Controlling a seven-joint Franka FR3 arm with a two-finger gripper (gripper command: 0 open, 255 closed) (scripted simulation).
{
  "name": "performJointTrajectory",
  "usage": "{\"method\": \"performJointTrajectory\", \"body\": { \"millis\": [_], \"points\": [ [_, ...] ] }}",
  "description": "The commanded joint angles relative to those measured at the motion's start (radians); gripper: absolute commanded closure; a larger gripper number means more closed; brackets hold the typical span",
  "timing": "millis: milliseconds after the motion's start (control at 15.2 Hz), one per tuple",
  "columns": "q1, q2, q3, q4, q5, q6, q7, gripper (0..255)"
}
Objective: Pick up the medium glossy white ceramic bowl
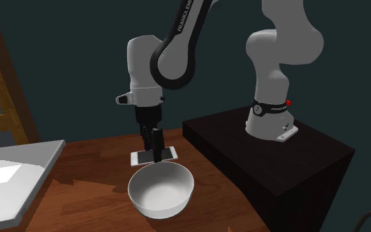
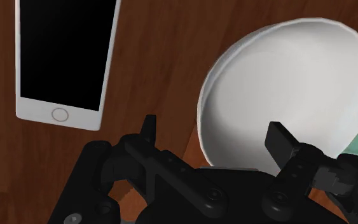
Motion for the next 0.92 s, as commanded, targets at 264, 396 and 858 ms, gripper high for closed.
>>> {"method": "performJointTrajectory", "body": {
  "millis": [264, 396, 858],
  "points": [
    [-0.024, 0.07, 0.034, 0.022, 0.055, 0.046, -0.05, 0],
    [-0.024, 0.071, 0.034, 0.022, 0.056, 0.046, -0.051, 255],
    [-0.024, 0.071, 0.034, 0.023, 0.056, 0.046, -0.051, 255]
  ]
}}
